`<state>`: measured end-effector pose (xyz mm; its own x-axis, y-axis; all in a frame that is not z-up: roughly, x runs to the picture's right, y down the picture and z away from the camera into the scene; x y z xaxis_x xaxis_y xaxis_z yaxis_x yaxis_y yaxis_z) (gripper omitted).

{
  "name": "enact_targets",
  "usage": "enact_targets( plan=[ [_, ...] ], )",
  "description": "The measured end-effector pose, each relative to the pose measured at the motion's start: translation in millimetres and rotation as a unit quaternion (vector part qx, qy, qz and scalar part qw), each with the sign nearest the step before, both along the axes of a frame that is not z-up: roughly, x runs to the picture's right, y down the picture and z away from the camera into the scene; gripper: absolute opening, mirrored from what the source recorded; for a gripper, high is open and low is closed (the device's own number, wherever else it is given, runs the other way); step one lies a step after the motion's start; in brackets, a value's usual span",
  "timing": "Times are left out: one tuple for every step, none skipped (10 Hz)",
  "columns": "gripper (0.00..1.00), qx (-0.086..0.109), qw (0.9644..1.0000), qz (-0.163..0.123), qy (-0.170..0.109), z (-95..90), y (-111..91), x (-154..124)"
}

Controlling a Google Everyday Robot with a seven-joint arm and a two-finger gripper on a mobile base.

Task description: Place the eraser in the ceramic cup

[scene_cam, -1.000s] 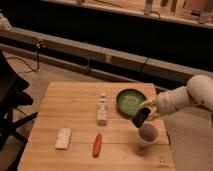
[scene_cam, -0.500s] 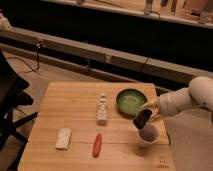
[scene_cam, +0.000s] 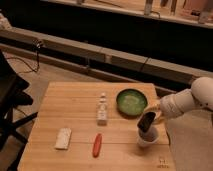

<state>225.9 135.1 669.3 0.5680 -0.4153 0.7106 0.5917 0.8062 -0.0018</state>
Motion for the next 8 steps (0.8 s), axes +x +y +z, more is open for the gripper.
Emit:
enact_targets(
  plan=[
    [0.11,-0.001,1.0000,-0.005,0.004,2.2,4.1,2.5],
    [0.12,-0.002,0.9999,-0.008,0.009,4.1,8.2,5.6],
    [0.20,-0.003,0.9999,-0.010,0.013,5.1,11.3,8.6],
    [0.30,-0.005,0.9998,-0.011,0.016,5.9,14.5,11.5],
    [0.42,-0.008,0.9997,-0.012,0.018,6.0,18.1,13.3],
    [0.55,-0.011,0.9997,-0.016,0.015,5.3,24.3,14.3],
    [0.63,-0.012,0.9996,-0.020,0.012,4.5,29.3,14.5],
    [0.65,-0.015,0.9995,-0.025,0.008,3.0,36.3,13.9]
  ],
)
